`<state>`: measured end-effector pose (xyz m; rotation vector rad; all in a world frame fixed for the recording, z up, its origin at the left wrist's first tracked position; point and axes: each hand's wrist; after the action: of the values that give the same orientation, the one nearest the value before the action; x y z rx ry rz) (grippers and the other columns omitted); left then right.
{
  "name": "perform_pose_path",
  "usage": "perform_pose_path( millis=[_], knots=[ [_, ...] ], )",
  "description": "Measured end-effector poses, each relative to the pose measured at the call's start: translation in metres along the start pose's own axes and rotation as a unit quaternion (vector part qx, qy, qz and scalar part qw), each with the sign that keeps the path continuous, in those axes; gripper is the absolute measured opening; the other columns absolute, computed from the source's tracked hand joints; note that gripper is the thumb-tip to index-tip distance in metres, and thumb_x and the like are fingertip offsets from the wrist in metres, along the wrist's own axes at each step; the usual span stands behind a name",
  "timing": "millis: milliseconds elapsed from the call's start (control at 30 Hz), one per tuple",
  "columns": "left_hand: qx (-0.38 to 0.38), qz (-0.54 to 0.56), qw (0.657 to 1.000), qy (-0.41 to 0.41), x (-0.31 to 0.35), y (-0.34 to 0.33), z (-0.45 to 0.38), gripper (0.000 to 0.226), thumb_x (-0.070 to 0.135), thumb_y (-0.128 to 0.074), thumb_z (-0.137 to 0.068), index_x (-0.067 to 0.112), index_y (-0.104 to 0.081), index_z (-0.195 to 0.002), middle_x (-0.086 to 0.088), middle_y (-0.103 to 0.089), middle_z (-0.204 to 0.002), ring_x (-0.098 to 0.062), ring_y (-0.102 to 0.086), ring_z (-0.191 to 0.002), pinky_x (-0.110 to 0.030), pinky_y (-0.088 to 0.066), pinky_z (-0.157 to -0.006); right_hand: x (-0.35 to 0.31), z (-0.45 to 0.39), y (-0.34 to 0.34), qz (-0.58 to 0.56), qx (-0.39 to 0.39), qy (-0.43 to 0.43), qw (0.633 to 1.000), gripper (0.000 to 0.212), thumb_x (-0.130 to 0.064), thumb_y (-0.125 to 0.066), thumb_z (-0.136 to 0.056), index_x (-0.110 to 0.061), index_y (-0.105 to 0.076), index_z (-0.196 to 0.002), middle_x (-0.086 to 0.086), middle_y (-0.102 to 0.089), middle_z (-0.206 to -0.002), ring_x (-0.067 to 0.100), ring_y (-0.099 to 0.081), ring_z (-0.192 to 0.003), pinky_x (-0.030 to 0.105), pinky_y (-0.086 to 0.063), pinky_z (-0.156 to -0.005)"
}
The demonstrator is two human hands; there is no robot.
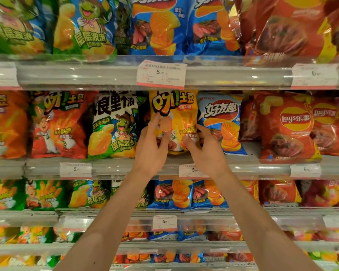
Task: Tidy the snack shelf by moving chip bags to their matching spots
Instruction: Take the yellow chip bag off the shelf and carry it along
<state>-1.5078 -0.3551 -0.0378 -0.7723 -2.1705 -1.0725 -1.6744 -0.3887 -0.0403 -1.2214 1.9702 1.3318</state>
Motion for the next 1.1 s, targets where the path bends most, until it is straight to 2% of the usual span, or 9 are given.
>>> perform_pose_path(
  millis=[67,200,333,467,533,633,733,867,1100],
  knots=[
    [0.01,0.009,1.0,-0.005,0.004,0.003,-0.003,0.06,0.039,-0.053,-0.104,0.035,-0.028,-0.159,-0.003,-0.045,-0.154,0.002,-0.043,-0.114,-0.023,-0.038,-0.096,-0.001,-0.005,0.003,-0.028,0.007,-0.002,1.0,0.067,-0.059,-0.062,-0.091,-0.021,-0.05,-0.145,-0.005,-0.07,-0.119,0.017,-0.065,-0.11,0.044,-0.056,-0.094],
    [0.033,0.044,0.998,-0.022,0.011,0.009,0.0,0.061,0.043,-0.057,-0.102,0.037,-0.032,-0.156,0.01,-0.049,-0.147,0.003,-0.04,-0.126,-0.018,-0.035,-0.098,-0.009,-0.003,0.015,-0.091,-0.001,-0.018,0.996,0.065,-0.045,-0.069,-0.093,-0.02,-0.046,-0.149,-0.004,-0.068,-0.125,0.013,-0.064,-0.116,0.038,-0.055,-0.098],
    [0.039,0.071,0.997,-0.015,0.016,0.013,0.019,0.061,0.047,-0.059,-0.099,0.04,-0.035,-0.155,0.015,-0.049,-0.14,0.0,-0.044,-0.13,-0.029,-0.04,-0.109,-0.012,0.012,0.027,-0.131,-0.021,-0.035,0.991,0.067,-0.049,-0.07,-0.091,-0.026,-0.046,-0.149,-0.009,-0.065,-0.132,0.009,-0.061,-0.122,0.035,-0.052,-0.104],
    [0.029,0.096,0.995,0.005,0.024,0.015,0.049,0.067,0.06,-0.055,-0.094,0.045,-0.033,-0.155,0.018,-0.045,-0.141,0.009,-0.042,-0.129,-0.031,-0.042,-0.11,-0.013,0.042,0.037,-0.18,-0.032,-0.022,0.983,0.039,-0.04,-0.069,-0.094,-0.032,-0.062,-0.131,-0.017,-0.072,-0.119,-0.002,-0.066,-0.109,0.019,-0.053,-0.094],
    [0.029,0.094,0.995,0.01,0.026,0.015,0.065,0.069,0.061,-0.054,-0.093,0.046,-0.032,-0.156,0.022,-0.042,-0.143,0.014,-0.039,-0.132,-0.023,-0.04,-0.107,-0.011,0.058,0.039,-0.211,-0.038,-0.038,0.976,0.038,-0.043,-0.069,-0.091,-0.034,-0.062,-0.128,-0.018,-0.073,-0.114,-0.004,-0.067,-0.105,0.014,-0.053,-0.087],
    [0.026,0.077,0.996,0.022,0.029,0.015,0.086,0.066,0.057,-0.054,-0.093,0.047,-0.032,-0.155,0.033,-0.039,-0.136,0.029,-0.034,-0.123,-0.002,-0.036,-0.094,-0.002,0.078,0.039,-0.23,-0.034,-0.058,0.971,0.05,-0.05,-0.07,-0.086,-0.032,-0.06,-0.131,-0.014,-0.073,-0.114,-0.001,-0.069,-0.103,0.022,-0.058,-0.083],
    [0.026,0.067,0.997,0.035,0.031,0.016,0.104,0.061,0.049,-0.059,-0.097,0.047,-0.034,-0.153,0.037,-0.039,-0.133,0.032,-0.034,-0.122,0.006,-0.03,-0.092,0.005,0.092,0.038,-0.225,-0.042,-0.066,0.971,0.054,-0.052,-0.07,-0.084,-0.031,-0.059,-0.132,-0.018,-0.072,-0.114,-0.005,-0.067,-0.101,0.018,-0.056,-0.08],
    [0.028,0.048,0.997,0.061,0.031,0.022,0.127,0.059,0.047,-0.06,-0.097,0.05,-0.035,-0.15,0.033,-0.041,-0.135,0.029,-0.036,-0.122,0.007,-0.03,-0.091,0.01,0.111,0.033,-0.227,-0.06,-0.085,0.968,0.055,-0.058,-0.069,-0.081,-0.037,-0.059,-0.131,-0.018,-0.073,-0.112,0.0,-0.068,-0.104,0.026,-0.053,-0.086],
    [0.036,0.037,0.994,0.093,0.02,0.055,0.161,0.058,0.052,-0.058,-0.096,0.052,-0.037,-0.15,0.023,-0.045,-0.138,0.016,-0.042,-0.126,-0.004,-0.035,-0.097,-0.01,0.139,0.009,-0.243,-0.086,-0.096,0.961,0.051,-0.053,-0.071,-0.082,-0.037,-0.061,-0.13,-0.034,-0.068,-0.109,-0.006,-0.064,-0.104,0.026,-0.05,-0.09]
  ],
)
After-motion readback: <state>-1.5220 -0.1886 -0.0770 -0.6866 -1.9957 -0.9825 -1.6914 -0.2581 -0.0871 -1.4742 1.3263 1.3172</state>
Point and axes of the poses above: each hand's wrist, its own z-axis away from the middle knuckle, its own y-axis out of the back of the hand, x = y × z
